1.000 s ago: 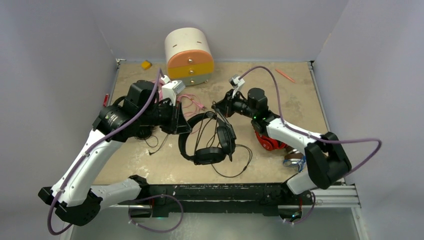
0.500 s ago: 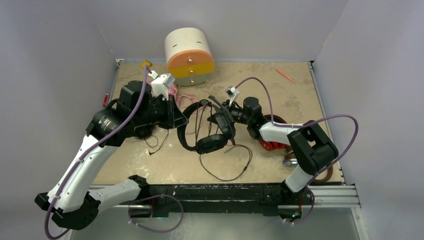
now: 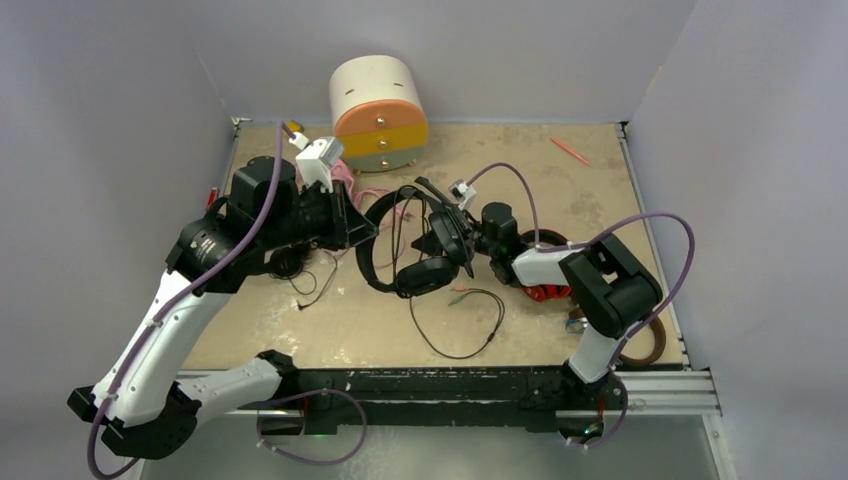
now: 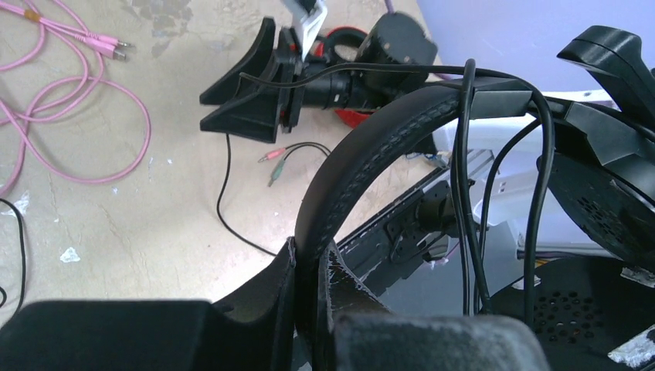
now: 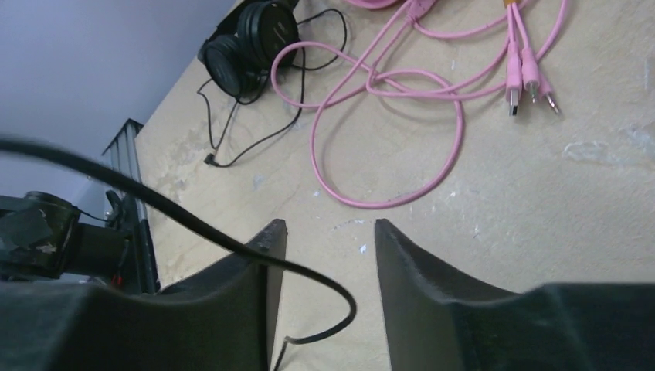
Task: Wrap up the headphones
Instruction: Wrap the headphones cable around the headphones.
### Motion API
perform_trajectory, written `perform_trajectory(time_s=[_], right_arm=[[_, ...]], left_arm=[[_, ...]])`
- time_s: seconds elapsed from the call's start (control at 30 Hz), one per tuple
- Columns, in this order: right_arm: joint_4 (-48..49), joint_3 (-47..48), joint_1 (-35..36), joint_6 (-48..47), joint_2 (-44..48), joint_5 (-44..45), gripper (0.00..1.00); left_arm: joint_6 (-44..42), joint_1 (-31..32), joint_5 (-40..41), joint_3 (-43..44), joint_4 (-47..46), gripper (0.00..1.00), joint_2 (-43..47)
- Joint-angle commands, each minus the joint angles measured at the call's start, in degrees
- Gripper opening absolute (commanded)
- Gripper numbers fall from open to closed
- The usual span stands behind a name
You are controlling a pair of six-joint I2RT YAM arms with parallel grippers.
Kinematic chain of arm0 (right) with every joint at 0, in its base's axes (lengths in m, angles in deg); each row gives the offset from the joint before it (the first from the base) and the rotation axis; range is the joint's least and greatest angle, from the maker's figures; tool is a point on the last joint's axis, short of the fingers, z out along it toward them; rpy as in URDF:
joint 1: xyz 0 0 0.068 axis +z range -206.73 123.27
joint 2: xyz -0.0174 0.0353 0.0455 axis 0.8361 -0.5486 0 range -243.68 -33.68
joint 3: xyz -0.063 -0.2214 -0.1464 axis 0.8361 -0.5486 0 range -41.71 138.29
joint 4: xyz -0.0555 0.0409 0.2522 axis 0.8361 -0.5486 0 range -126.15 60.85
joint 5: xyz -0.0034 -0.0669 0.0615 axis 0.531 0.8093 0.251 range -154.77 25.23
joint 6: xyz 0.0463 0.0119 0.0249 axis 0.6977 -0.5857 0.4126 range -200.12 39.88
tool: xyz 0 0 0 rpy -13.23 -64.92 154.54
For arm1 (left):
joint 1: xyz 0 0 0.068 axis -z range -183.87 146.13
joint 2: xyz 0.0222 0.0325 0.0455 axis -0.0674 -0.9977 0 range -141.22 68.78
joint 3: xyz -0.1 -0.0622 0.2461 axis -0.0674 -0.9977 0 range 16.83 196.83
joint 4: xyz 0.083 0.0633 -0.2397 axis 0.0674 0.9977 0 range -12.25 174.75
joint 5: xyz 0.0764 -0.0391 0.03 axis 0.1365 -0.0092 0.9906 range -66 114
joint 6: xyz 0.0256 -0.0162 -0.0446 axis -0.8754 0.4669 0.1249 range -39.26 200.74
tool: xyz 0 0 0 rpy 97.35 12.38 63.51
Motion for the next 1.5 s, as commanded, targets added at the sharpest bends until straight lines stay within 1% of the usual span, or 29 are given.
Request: perform_trajectory(time_s=[0.0, 0.07, 0.2, 0.27, 0.33, 0.5, 0.6, 0.73, 0.8, 0.97, 1.07, 1.1, 1.2, 1.27, 1.33, 1.47], right_arm=[[4.9, -2.8, 1.7, -0.3, -0.9, 2.0, 0.44], [7.7, -5.2, 2.6, 0.1, -1.5, 2.3, 0.37], [10.9, -9.1, 5.1, -0.3, -0.1, 2.0, 0.18], [11.0, -10.3, 6.9, -2.1, 1.3, 1.2, 0.15], [7.3, -9.5, 9.1, -5.4, 2.4, 0.6, 0.11], [3.3, -9.6, 14.7, -8.7, 6.2, 1.0, 0.11], [3.6, -10.9, 17.7, -8.4, 8.6, 1.8, 0.1], [4.3, -12.7, 21.8, -8.2, 11.2, 2.6, 0.03], [3.6, -13.4, 23.4, -8.3, 13.4, 3.4, 0.02], [0.2, -13.9, 27.0, -8.1, 18.5, 5.4, 0.02], [-2.3, -12.6, 28.2, -7.8, 21.3, 5.6, 0.02], [-3.2, -12.0, 28.4, -7.7, 22.6, 5.3, 0.02], [-8.3, -8.5, 28.8, -6.9, 24.9, 5.2, 0.02], [-12.8, -5.3, 28.8, -6.7, 25.8, 5.4, 0.01], [-18.0, -1.5, 28.8, -6.9, 25.9, 6.2, 0.01], [-31.7, 8.2, 28.8, -9.7, 25.3, 9.7, 0.0]], left_arm=[[3.1, -0.1, 1.2, 4.3, -5.0, 0.0, -0.2], [3.7, -0.1, 2.3, 4.6, -6.1, 0.0, -0.6], [3.7, -0.1, 6.1, 6.2, -7.6, 0.0, -2.8], [3.3, -0.2, 7.6, 7.9, -7.7, 0.0, -4.8], [3.5, -0.4, 8.7, 9.6, -7.9, 0.0, -6.6], [3.9, -1.7, 12.7, 12.4, -10.3, 0.0, -10.1], [6.0, -3.0, 14.5, 12.6, -11.8, 0.0, -11.4], [10.4, -5.0, 19.3, 9.2, -15.9, 0.0, -10.7], [10.6, -6.3, 21.7, 8.5, -16.3, 0.0, -11.0], [8.9, -8.8, 26.0, 4.0, -19.2, 0.0, -9.9], [6.7, -8.8, 31.0, -1.4, -22.7, 0.0, -7.5], [5.5, -8.8, 33.0, -3.7, -25.4, 0.0, -6.3], [0.2, -8.8, 38.2, -11.1, -31.3, 0.0, -2.9], [-2.3, -8.8, 41.2, -14.3, -32.6, 0.0, -1.8], [-4.1, -8.8, 41.8, -16.8, -32.9, 0.0, -1.3], [-7.2, -8.8, 40.1, -20.7, -32.9, 0.0, -0.2]])
